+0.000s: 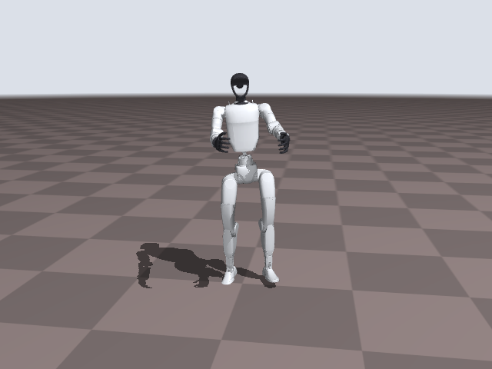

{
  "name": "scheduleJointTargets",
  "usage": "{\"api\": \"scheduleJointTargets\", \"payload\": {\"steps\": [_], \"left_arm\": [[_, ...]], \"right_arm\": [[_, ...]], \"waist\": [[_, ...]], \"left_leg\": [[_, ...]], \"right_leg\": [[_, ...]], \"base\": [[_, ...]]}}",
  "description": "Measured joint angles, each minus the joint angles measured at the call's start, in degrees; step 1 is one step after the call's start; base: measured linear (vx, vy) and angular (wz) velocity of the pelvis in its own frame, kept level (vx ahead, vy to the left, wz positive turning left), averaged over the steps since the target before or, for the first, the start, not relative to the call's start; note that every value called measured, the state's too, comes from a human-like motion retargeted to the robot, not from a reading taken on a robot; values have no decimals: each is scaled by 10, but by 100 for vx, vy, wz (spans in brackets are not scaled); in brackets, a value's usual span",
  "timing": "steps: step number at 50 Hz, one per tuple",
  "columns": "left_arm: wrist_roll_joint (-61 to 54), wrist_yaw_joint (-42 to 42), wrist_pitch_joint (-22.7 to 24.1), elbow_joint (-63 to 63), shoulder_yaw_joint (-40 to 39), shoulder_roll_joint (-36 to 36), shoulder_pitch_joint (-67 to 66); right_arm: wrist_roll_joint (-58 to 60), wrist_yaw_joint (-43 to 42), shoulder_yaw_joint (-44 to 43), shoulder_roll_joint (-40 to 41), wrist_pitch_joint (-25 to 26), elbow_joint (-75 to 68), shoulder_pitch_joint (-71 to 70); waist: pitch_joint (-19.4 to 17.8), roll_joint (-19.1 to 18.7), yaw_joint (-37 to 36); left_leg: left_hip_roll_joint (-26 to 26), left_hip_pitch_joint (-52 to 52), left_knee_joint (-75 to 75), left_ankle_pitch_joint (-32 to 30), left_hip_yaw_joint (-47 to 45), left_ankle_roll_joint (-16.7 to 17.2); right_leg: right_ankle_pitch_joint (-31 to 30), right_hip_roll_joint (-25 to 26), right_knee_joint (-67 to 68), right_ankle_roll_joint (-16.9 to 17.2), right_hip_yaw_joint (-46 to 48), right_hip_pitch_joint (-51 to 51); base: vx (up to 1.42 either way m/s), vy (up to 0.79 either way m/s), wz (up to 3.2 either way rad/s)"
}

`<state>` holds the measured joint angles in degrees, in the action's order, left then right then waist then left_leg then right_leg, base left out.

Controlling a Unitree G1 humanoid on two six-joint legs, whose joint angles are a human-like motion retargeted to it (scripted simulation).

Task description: Upper body actions

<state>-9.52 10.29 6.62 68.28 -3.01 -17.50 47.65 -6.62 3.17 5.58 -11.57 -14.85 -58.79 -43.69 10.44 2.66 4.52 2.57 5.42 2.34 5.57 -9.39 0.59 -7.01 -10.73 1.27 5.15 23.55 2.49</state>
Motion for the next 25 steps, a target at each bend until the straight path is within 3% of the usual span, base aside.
{"api": "scheduleJointTargets", "payload": {"steps": [5,8,15,20,25], "left_arm": [[53,-14,22,-37,5,-42,-163],[95,-25,8,-4,-3,-41,-257],[160,45,-36,165,-33,4,-416],[164,11,-69,291,-57,53,-479],[123,46,-58,285,-93,99,-565]], "right_arm": [[87,-38,35,-27,-55,22,154],[126,-45,25,-20,-44,-37,240],[233,-7,-42,12,71,-292,351],[182,42,-93,6,181,-386,432],[97,58,-133,23,179,-386,518]], "waist": [[1,-3,14],[-6,-3,16],[-28,-4,16],[-52,-2,12],[-72,4,6]], "left_leg": [[0,3,-1,1,1,1],[-1,0,-3,1,-1,1],[-6,-7,-8,1,-13,2],[-8,-12,-9,2,-15,3],[-7,-15,-10,1,-12,4]], "right_leg": [[2,0,1,0,-2,-5],[2,1,1,0,-3,-4],[0,3,2,-1,-15,-9],[0,4,1,0,-16,-5],[1,3,-1,1,-12,2]], "base": [[4,-2,0],[5,-8,-10],[2,-6,-16],[-1,-2,0],[4,-6,5]]}}
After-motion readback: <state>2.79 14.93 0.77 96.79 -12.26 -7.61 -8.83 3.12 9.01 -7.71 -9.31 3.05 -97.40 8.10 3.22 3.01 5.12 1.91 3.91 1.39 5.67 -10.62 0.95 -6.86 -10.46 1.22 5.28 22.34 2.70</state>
